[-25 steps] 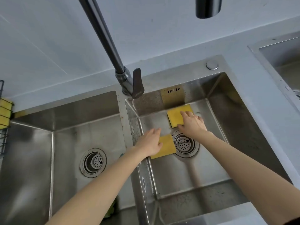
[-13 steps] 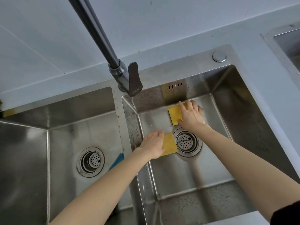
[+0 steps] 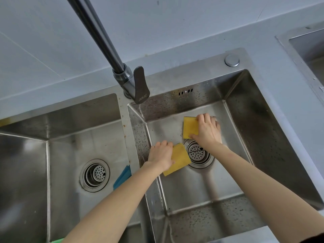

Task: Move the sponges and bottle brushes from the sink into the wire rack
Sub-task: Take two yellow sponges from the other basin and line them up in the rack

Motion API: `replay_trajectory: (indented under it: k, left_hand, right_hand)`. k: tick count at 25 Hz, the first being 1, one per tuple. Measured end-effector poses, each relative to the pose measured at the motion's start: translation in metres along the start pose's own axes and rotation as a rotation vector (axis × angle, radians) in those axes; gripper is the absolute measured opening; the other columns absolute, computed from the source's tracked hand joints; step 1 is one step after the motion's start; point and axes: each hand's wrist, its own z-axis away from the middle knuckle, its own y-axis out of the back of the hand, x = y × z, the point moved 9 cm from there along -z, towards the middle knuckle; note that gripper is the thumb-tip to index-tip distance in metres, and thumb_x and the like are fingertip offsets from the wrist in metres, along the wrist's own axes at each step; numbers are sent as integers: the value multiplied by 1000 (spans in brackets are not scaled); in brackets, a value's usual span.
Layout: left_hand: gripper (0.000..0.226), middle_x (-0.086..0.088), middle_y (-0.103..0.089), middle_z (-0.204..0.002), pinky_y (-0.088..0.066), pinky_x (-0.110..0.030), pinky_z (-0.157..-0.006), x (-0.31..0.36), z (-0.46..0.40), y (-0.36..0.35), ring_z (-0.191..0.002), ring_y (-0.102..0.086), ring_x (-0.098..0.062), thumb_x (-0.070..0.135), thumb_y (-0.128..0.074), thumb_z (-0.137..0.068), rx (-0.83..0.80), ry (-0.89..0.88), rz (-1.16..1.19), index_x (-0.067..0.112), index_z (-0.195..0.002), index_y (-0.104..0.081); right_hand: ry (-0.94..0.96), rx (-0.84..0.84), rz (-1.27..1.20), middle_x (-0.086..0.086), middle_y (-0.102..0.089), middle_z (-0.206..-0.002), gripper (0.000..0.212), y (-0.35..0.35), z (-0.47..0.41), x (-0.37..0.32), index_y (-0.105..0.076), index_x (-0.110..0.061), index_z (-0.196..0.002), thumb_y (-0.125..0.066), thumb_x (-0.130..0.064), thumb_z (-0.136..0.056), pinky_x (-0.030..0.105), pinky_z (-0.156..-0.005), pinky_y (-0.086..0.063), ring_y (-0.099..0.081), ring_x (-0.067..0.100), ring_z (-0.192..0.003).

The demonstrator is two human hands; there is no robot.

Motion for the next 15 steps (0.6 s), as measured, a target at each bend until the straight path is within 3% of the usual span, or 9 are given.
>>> replay_trajectory:
  k: [7, 15]
  left_hand:
    - [50, -8, -50, -129, -43, -39, -95, 10, 10, 24, -119, -44, -25, 29, -62, -81, 106, -56, 171, 11, -123, -42]
    - [46, -7, -51, -123, -44, -35, -83, 16, 44, 70, -110, -52, -25, 32, -61, -82, 292, -112, 257, 13, -119, -43]
  right_hand:
    - [-53, 23, -59, 9, -49, -129, 44, 12, 14, 9, -45, -12, -121, -63, -24, -84, 47, -98, -32, -35, 34, -122]
    - [-178, 73, -291, 10, -53, -126, 41, 33, 41, 22, -50, -12, -118, -62, -31, -84, 43, -96, -37, -38, 33, -118]
